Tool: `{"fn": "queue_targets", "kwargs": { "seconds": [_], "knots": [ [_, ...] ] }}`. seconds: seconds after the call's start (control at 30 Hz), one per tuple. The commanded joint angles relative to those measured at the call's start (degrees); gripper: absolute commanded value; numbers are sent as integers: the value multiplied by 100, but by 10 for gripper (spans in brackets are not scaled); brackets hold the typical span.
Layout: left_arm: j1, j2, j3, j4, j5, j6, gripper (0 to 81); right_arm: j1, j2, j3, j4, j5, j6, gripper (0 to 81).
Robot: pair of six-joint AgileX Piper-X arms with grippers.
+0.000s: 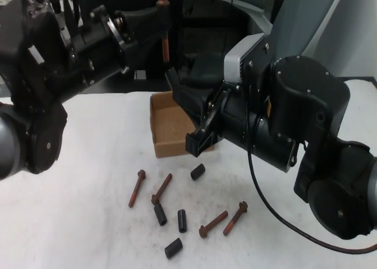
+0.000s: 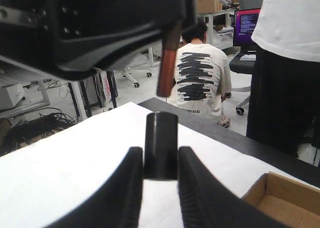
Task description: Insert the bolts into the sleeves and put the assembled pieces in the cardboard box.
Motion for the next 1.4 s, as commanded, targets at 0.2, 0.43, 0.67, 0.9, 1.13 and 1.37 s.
{"fn": "queue_targets", "kwargs": {
  "seconds": [0.2,0.43,0.67,0.9,1.13,1.37],
  "knots": [
    [-70,-7,-59,-178,17,-17,3,-87,-23,-57,-51,79,-35,8],
    [51,-7,-59,171,-26,215,3,-87,-23,-57,-64,28,29,8],
    [51,-7,-59,168,-92,215,3,-87,-23,-57,-478,-192,137,8],
    [51,-7,-59,168,-175,215,3,-87,-23,-57,-329,-196,171,8],
    [51,-7,-59,-84,-376,-59,3,-87,-23,-57,-98,-180,171,8],
    [51,-7,-59,-274,-462,-212,3,-87,-23,-57,-749,579,588,8]
  ]
}}
